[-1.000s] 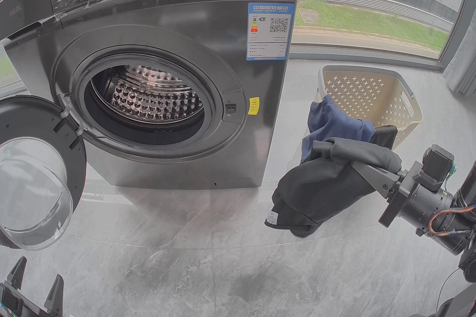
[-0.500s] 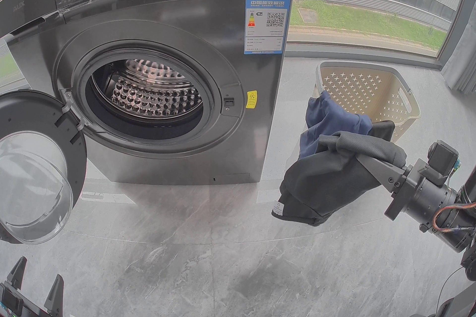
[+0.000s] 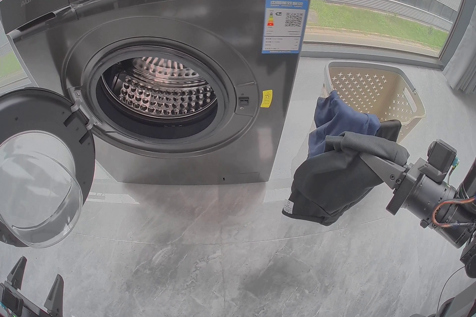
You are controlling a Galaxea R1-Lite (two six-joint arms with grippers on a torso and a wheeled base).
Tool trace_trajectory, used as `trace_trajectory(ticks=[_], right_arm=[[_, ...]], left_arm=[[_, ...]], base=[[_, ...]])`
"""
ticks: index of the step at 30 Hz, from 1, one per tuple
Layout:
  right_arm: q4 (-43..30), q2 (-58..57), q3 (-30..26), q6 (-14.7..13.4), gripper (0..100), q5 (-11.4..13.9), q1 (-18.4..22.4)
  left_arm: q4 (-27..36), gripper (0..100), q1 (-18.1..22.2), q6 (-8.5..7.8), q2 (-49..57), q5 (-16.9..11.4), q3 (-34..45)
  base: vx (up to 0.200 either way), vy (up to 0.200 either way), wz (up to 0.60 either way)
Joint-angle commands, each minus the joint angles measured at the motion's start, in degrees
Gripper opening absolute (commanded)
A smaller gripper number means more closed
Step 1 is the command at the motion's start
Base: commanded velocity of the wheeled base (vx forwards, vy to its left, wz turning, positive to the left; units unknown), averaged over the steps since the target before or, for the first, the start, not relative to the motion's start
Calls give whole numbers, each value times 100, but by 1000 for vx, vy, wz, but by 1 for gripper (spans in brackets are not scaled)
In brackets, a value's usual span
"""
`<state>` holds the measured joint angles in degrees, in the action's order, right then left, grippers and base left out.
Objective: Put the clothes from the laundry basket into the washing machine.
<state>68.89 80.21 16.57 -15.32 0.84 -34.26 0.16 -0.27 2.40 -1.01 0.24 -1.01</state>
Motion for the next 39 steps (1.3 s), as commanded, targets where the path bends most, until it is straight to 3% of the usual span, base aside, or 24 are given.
trace_trajectory(ticks=[1,8,21,33,39], right_arm=[[2,29,13,12,0,-5,7],[230,91,374,-41,0,-23,270],[178,82,-13,-349,0,13,297],[160,73,-48,-349,0,13,253],[151,82,-92,-349,0,13,218]], left_arm=[[2,100,0,-3,57,2,84],[2,100,0,6,57,2,84],[2,100,0,6,57,11,84],[2,100,0,6,57,11,84],[2,100,0,6,57,11,84]], base=[[0,0,0],[0,0,0],[0,0,0],[0,200,0],[0,0,0]])
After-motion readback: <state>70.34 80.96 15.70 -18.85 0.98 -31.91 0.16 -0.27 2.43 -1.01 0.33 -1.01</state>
